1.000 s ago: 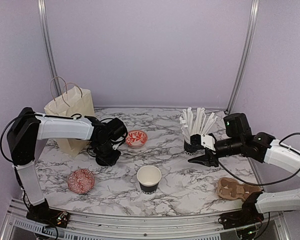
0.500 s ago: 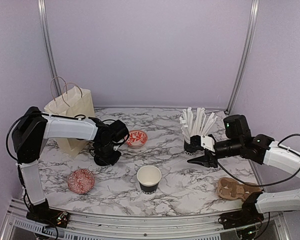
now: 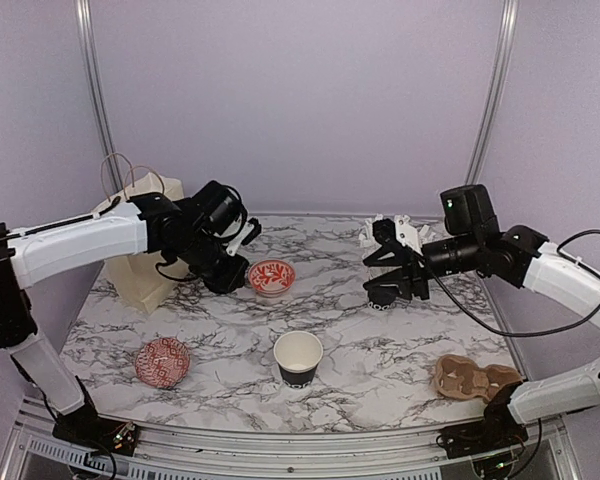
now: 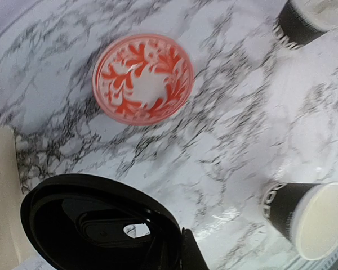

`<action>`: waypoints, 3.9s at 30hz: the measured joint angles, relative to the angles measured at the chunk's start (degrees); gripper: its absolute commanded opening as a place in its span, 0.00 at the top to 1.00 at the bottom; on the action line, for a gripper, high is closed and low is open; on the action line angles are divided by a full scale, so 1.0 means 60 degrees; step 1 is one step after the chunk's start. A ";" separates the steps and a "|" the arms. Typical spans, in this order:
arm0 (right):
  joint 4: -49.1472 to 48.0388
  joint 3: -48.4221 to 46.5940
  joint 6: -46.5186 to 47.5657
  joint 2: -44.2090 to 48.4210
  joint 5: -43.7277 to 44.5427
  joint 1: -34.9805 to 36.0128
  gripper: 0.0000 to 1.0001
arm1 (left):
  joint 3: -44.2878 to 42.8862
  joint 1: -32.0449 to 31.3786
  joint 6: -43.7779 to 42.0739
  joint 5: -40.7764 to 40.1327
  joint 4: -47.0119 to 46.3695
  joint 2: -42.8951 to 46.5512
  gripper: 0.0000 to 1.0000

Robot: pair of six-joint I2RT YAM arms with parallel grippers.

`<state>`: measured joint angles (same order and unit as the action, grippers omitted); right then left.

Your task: Pack the takeout coffee

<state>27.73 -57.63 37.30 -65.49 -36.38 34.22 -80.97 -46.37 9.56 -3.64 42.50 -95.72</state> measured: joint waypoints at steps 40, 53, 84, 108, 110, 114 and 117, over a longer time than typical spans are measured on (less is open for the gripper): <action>-0.5796 -0.3880 -1.1548 -0.4339 -0.5319 0.0135 0.01 | 0.2335 -0.1016 0.1421 0.4707 -0.9949 0.3187 0.92; -0.6098 -0.4051 -1.1814 -0.4532 -0.5453 0.0364 0.08 | 0.2240 -0.1169 0.1599 0.4994 -1.0043 0.2958 0.92; -0.7865 -0.3442 -1.3034 -0.4532 -0.6065 0.0423 0.22 | 0.1927 -0.1351 0.1596 0.5125 -1.0112 0.2652 0.91; -0.1315 -0.4754 -0.5748 -0.4481 -0.4069 0.0372 0.28 | 0.2222 -0.1570 0.0204 0.2685 -0.5829 0.4401 0.34; -0.0273 -0.4805 -0.4360 -0.4411 -0.3326 0.0433 0.28 | 0.2393 -0.1570 -0.0069 0.1617 -0.5184 0.4980 0.28; 0.1483 -0.4816 -0.2331 -0.4404 -0.2189 0.0747 0.28 | 0.2637 -0.1450 -0.0576 -0.0397 -0.4528 0.5723 0.25; 0.2812 -0.5067 -0.1129 -0.4528 -0.1555 0.1086 0.29 | 0.2641 -0.1038 -0.0780 -0.1377 -0.4444 0.5646 0.25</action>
<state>44.60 -88.03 30.52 -92.66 -45.71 40.73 -65.12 -52.60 4.89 -11.90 15.84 -61.84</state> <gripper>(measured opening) 0.719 0.749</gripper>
